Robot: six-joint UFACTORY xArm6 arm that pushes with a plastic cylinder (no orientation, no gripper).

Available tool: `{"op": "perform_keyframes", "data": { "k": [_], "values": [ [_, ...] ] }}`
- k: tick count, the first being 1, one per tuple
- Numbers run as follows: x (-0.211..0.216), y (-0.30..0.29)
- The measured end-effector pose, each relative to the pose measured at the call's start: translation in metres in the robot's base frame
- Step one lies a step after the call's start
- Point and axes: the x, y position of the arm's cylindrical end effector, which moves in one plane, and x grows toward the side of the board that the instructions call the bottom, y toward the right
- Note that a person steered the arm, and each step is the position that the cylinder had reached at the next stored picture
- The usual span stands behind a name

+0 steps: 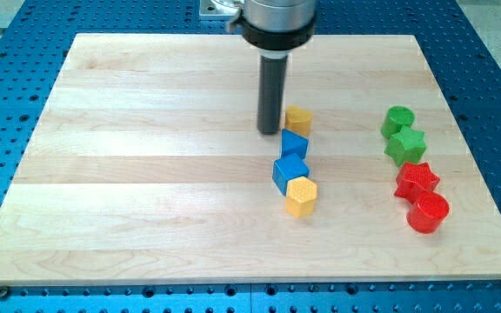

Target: Move the yellow heart in the middle of the blue triangle and green star

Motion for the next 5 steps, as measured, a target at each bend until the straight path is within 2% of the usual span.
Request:
{"op": "perform_keyframes", "data": {
  "k": [1,3,4,5],
  "values": [
    [-0.014,-0.014],
    [0.008,0.073],
    [0.02,0.098],
    [0.02,0.098]
  ]
}}
